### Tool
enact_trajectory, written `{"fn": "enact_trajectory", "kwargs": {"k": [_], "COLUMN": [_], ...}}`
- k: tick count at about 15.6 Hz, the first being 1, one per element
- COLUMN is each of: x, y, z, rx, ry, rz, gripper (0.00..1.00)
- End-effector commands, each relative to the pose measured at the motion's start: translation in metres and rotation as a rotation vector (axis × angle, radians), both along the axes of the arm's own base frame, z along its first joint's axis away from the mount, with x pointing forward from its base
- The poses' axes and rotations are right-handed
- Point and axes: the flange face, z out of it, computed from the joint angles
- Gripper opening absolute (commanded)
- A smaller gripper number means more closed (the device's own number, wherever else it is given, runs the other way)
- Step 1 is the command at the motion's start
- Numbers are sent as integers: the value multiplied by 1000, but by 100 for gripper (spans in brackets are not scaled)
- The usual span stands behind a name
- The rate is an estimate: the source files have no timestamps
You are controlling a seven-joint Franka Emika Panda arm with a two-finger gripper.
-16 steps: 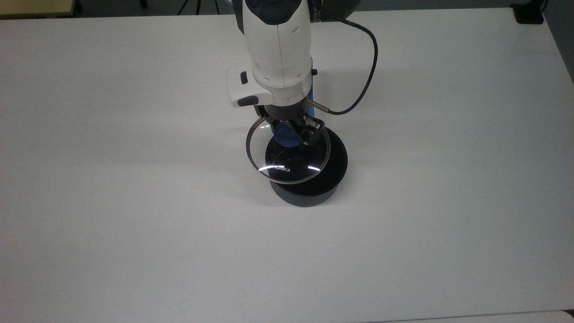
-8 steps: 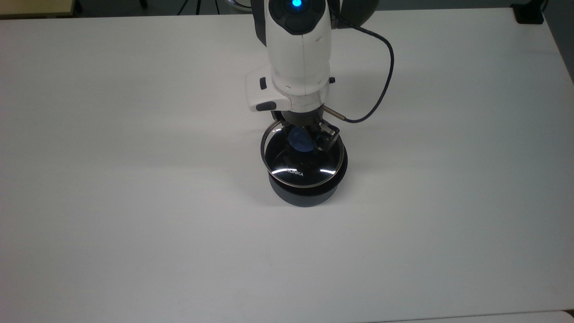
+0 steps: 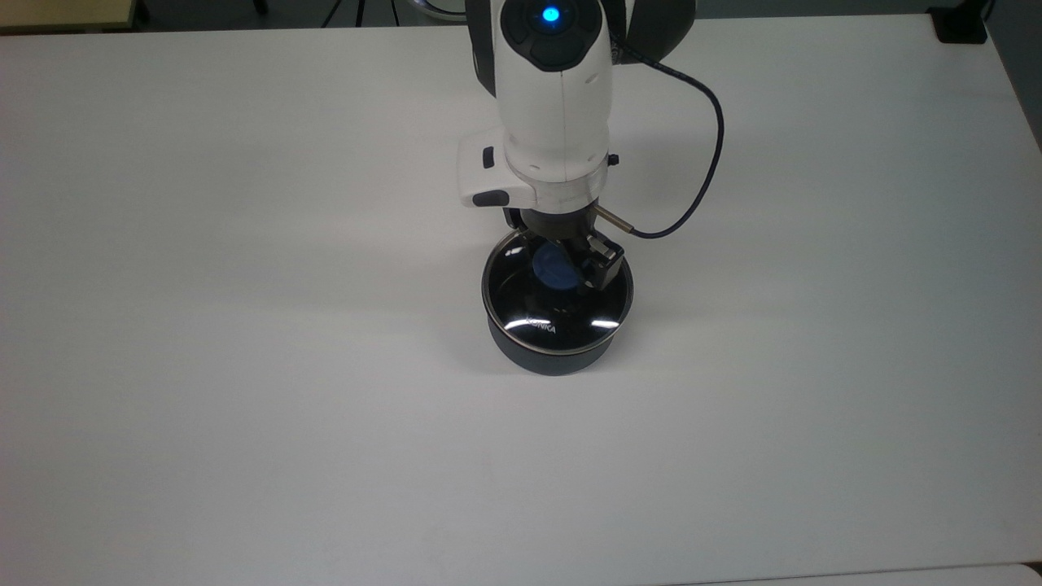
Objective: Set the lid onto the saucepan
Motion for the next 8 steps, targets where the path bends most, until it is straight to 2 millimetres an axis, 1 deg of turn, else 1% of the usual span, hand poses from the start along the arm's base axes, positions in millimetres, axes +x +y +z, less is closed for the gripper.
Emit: {"fn": "enact_trajectory", "kwargs": {"k": [1,2,3,4,5,6,7,8], "x": [1,1,-1,-6,-13,-21,-30,-44], "y": [6,3,-1,-13,-23,-37,-47,-57], "z": [7,10,19,44,58,77,101,120], "rx": [-42,-42,-38,-31,-32,-35,-37,-43], "ry": [-26,-27,-31,-43,-29,-22,-30,-23], "rz": [6,3,-4,-21,-32,-49,-53,-27], "gripper": [100,100,100,100,100,100,100,100]}}
